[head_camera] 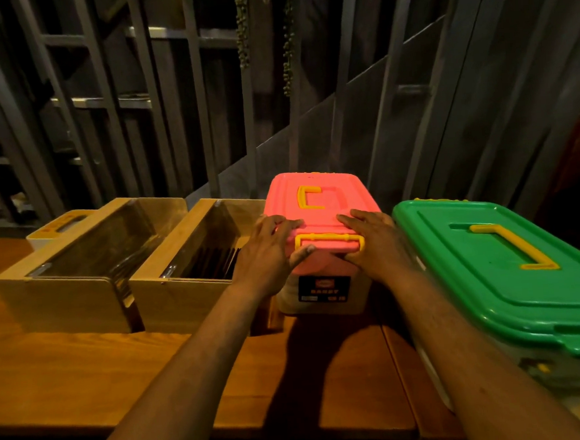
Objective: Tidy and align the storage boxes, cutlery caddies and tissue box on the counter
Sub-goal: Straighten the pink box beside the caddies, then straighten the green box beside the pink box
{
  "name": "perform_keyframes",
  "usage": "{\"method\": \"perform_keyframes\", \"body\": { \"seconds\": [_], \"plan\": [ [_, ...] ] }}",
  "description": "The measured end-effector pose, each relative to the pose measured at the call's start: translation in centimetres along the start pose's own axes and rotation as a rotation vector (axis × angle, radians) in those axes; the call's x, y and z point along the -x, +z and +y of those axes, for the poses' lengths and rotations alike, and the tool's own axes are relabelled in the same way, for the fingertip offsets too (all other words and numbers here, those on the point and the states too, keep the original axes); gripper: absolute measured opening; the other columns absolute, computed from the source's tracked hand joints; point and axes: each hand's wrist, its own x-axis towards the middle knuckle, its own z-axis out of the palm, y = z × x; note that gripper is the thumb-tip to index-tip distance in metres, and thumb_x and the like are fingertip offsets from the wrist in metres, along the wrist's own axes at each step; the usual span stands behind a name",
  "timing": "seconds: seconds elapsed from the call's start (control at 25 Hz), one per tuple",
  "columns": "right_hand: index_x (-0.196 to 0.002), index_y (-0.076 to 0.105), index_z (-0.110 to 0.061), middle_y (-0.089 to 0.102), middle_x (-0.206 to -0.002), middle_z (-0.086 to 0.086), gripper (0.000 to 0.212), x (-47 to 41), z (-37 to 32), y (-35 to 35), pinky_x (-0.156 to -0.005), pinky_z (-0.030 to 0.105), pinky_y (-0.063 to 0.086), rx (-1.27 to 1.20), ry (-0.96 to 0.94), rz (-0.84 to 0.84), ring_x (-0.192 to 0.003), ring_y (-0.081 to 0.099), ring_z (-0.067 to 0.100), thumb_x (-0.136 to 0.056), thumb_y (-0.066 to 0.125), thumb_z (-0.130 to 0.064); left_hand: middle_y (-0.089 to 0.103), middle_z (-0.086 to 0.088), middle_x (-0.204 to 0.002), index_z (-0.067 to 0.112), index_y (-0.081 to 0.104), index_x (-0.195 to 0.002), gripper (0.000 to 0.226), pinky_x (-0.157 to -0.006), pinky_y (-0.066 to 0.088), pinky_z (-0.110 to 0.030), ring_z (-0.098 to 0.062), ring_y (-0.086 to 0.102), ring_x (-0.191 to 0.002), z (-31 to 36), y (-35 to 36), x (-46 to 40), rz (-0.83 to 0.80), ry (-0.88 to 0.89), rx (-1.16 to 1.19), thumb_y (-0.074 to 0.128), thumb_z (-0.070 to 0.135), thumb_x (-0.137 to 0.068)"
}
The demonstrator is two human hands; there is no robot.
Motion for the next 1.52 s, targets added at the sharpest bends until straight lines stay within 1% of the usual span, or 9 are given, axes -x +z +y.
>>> {"method": "perform_keyframes", "body": {
  "seconds": [0.44, 0.64, 0.76, 0.92, 1.04, 1.16, 1.32, 1.44, 1.52],
  "plan": [
    [-0.138, 0.046, -0.038, 0.046, -0.147, 0.0, 0.075, -1.2, 0.4, 0.5, -0.11, 0.044, 0.031, 0.025, 0.026, 0.001, -0.131, 0.038, 0.03, -0.07, 0.077, -0.045, 0.038, 0.001, -0.141, 0.036, 0.039, -0.139, 0.063, -0.09, 0.048, -0.039, -0.021, 0.028, -0.136, -1.0, 1.3, -1.4, 0.015, 0.014, -0.013, 0.037, 0.07, -0.087],
    [-0.147, 0.024, -0.041, 0.026, -0.158, 0.001, 0.09, -0.2, -1.3, -1.4, -0.113, 0.057, 0.024, 0.154, 0.144, -0.172, -0.145, 0.017, 0.032, -0.072, 0.071, -0.055, 0.041, -0.008, -0.145, 0.032, 0.037, -0.142, 0.063, -0.109, 0.028, -0.049, -0.032, 0.029, -0.137, 0.6, -0.5, -1.3, -0.062, 0.0, -0.231, 0.031, 0.067, -0.091],
    [-0.149, 0.026, -0.032, 0.03, -0.155, 0.005, 0.088, 1.4, -2.8, -4.1, -0.111, 0.05, 0.032, 0.21, 0.12, -0.241, -0.142, 0.026, 0.03, -0.074, 0.067, -0.056, 0.028, -0.013, -0.155, 0.031, 0.03, -0.147, 0.06, -0.114, 0.017, -0.056, -0.038, 0.018, -0.144, 2.8, -1.7, -0.2, -0.055, -0.05, -0.322, 0.031, 0.061, -0.095],
    [-0.14, 0.046, -0.03, 0.052, -0.142, 0.002, 0.064, 5.4, -3.3, -8.2, -0.104, 0.039, 0.039, 0.074, 0.066, 0.005, -0.13, 0.046, 0.024, -0.081, 0.063, -0.047, 0.027, -0.011, -0.158, 0.033, 0.031, -0.147, 0.058, -0.116, 0.013, -0.055, -0.036, 0.015, -0.146, 6.4, -3.2, 2.3, 0.04, -0.002, -0.23, 0.033, 0.059, -0.096],
    [-0.131, 0.057, -0.026, 0.06, -0.134, 0.003, 0.055, 8.7, -0.9, -11.1, -0.103, 0.038, 0.039, 0.012, 0.048, 0.183, -0.124, 0.053, 0.024, -0.081, 0.067, -0.045, 0.034, -0.011, -0.155, 0.033, 0.04, -0.142, 0.052, -0.115, 0.018, -0.055, -0.036, 0.019, -0.145, 10.4, -3.7, 4.7, 0.087, 0.042, -0.16, 0.037, 0.055, -0.095],
    [-0.125, 0.062, -0.026, 0.063, -0.129, 0.001, 0.048, 12.1, 3.9, -14.0, -0.103, 0.036, 0.04, 0.012, 0.089, 0.212, -0.121, 0.056, 0.023, -0.081, 0.067, -0.046, 0.045, -0.013, -0.147, 0.029, 0.051, -0.133, 0.05, -0.114, 0.022, -0.053, -0.037, 0.029, -0.141, 15.8, -2.5, 6.7, 0.118, 0.099, -0.074, 0.037, 0.053, -0.091],
    [-0.117, 0.067, -0.025, 0.068, -0.12, 0.004, 0.043, 16.1, 10.2, -15.8, -0.093, 0.038, 0.049, -0.054, 0.155, 0.201, -0.11, 0.063, 0.025, -0.079, 0.071, -0.043, 0.049, -0.009, -0.142, 0.031, 0.051, -0.133, 0.054, -0.113, 0.025, -0.049, -0.032, 0.034, -0.138, 22.6, 1.1, 7.7, 0.111, 0.139, -0.039, 0.032, 0.059, -0.091],
    [-0.113, 0.069, -0.028, 0.07, -0.114, 0.001, 0.04, 18.3, 14.8, -16.1, -0.087, 0.038, 0.051, -0.018, 0.177, 0.192, -0.104, 0.065, 0.024, -0.081, 0.063, -0.052, 0.046, -0.007, -0.146, 0.035, 0.049, -0.136, 0.058, -0.116, 0.023, -0.045, -0.028, 0.03, -0.141, 28.0, 4.1, 9.0, 0.065, 0.101, -0.01, 0.027, 0.062, -0.09],
    [-0.112, 0.069, -0.028, 0.069, -0.117, -0.001, 0.043, 19.2, 17.2, -16.3, -0.09, 0.04, 0.049, -0.021, 0.166, 0.211, -0.107, 0.063, 0.021, -0.083, 0.057, -0.058, 0.048, -0.006, -0.144, 0.036, 0.05, -0.136, 0.059, -0.116, 0.024, -0.043, -0.027, 0.033, -0.14, 30.1, 5.8, 9.5, 0.058, 0.089, -0.033, 0.026, 0.064, -0.09]
  ]
}}
